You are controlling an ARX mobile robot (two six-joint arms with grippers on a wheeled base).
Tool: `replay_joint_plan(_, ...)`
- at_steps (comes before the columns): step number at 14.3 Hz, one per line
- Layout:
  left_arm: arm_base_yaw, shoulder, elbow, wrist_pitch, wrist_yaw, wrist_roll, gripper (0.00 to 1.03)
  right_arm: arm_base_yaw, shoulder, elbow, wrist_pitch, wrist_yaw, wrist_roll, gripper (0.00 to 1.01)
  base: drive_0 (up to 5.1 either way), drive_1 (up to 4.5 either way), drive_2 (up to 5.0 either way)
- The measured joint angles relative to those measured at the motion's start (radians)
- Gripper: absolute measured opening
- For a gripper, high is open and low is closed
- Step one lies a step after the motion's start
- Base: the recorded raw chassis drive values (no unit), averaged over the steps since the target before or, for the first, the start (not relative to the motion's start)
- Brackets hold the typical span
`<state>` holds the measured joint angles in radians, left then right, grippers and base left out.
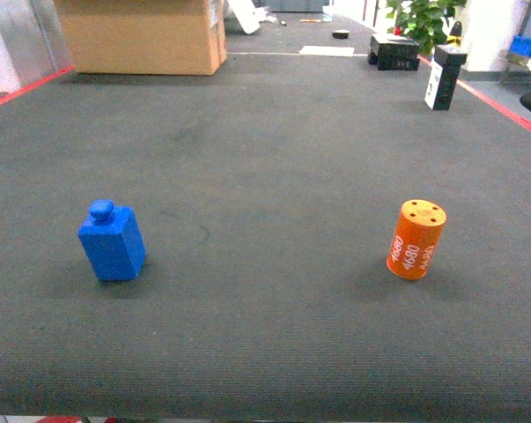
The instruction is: Sort blue parts and orange caps into right shelf containers
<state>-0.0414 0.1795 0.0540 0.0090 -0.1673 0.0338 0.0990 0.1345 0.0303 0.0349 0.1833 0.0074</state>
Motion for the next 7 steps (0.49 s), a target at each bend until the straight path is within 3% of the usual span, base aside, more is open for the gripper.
replay_joint_plan(1, 0.067, 0.241, 0.082, 0.177, 0.030, 0.028, 0.98, 0.065, 0.216, 0.042, 0.183, 0.055, -0.006, 0.98, 0.0, 0.00, 0.0)
replay_joint_plan(2, 0.089, 0.439, 0.177, 0.330, 0.063, 0.039, 0.98, 0.074, 0.404, 0.103, 0.348, 0.054, -0.013, 0.98, 0.0, 0.00, 0.0)
replay_joint_plan(4, 0.028, 0.836, 0.382, 0.507, 0.128, 0.053, 0.98, 0.111, 0.802, 0.254, 0.629, 0.015, -0.020, 0.98, 0.0, 0.00, 0.0)
replay_joint_plan(5, -0.001, 1.050, 0.462, 0.528, 0.134, 0.053, 0.98, 0.128, 1.022, 0.327, 0.727, -0.001, -0.019, 0.98, 0.0, 0.00, 0.0)
replay_joint_plan(7, -0.065, 1.314, 0.529, 0.563, 0.133, 0.044, 0.98, 0.166, 1.346, 0.411, 0.824, -0.003, 0.005, 0.98, 0.0, 0.00, 0.0)
